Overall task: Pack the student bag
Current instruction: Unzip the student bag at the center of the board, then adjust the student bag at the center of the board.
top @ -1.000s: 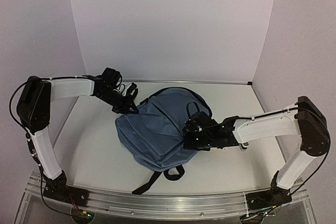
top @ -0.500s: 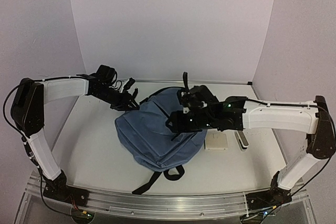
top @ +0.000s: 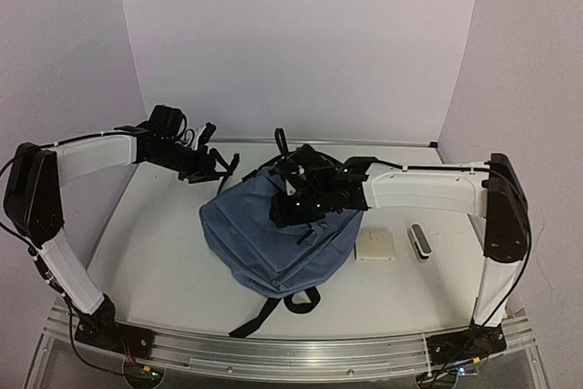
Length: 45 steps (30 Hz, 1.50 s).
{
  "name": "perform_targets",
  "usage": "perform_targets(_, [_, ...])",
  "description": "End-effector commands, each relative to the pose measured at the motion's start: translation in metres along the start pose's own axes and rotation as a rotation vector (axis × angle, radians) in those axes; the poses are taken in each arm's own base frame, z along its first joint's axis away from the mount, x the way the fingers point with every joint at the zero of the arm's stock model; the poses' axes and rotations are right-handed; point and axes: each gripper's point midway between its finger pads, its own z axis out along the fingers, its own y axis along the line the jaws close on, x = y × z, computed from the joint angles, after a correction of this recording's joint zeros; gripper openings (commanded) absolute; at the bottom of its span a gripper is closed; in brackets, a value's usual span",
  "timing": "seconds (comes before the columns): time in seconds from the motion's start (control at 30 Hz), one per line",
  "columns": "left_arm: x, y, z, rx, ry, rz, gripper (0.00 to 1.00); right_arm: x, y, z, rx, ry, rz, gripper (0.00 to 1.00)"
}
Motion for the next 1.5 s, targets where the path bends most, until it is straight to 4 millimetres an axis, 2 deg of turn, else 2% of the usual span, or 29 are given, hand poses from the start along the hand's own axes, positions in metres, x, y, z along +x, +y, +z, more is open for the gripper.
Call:
perform_targets(0.0, [-0.014, -0.007, -0.011, -0.001, -0.062, 0.024, 0.58, -0.028, -0.015, 0.006, 0.032, -0.037, 0.001, 0.48])
perform_targets(0.3, [-0.018, -0.005, -0.015, 0.001, -0.072, 0.023, 0.61, -0.042, -0.054, 0.016, 0.112, -0.048, 0.014, 0.47])
perform_targets(0.57, [-0.019, -0.005, -0.016, 0.003, -0.071, 0.025, 0.61, -0.026, -0.048, 0.040, 0.054, 0.031, -0.031, 0.42])
perform_targets(0.67, [-0.019, -0.004, -0.016, 0.001, -0.070, 0.028, 0.61, -0.026, -0.050, 0.046, 0.052, 0.035, -0.038, 0.33])
perform_targets(0.87, [-0.018, -0.004, -0.017, -0.001, -0.067, 0.032, 0.60, -0.031, -0.042, 0.052, -0.045, 0.048, -0.020, 0.29])
perform_targets(0.93, [-0.019, -0.004, -0.017, -0.004, -0.067, 0.033, 0.60, -0.032, -0.030, 0.050, -0.105, 0.047, -0.034, 0.26])
perform_targets(1.0, [-0.018, -0.004, -0.018, -0.005, -0.067, 0.034, 0.60, -0.033, -0.018, 0.046, -0.171, 0.051, -0.054, 0.19])
perform_targets(1.13, [-0.018, -0.005, -0.018, -0.001, -0.066, 0.036, 0.60, -0.039, -0.009, 0.039, -0.221, 0.039, -0.087, 0.00])
perform_targets(1.23, [-0.019, -0.006, -0.020, -0.002, -0.070, 0.033, 0.60, -0.046, 0.006, 0.025, -0.296, 0.030, -0.101, 0.00])
perform_targets(1.37, [-0.023, -0.009, -0.026, -0.008, -0.092, -0.006, 0.61, -0.062, 0.032, -0.013, -0.433, 0.002, -0.099, 0.00])
perform_targets(1.47, [-0.029, -0.019, -0.033, 0.014, -0.111, -0.072, 0.60, -0.071, 0.049, -0.038, -0.527, -0.011, -0.098, 0.00])
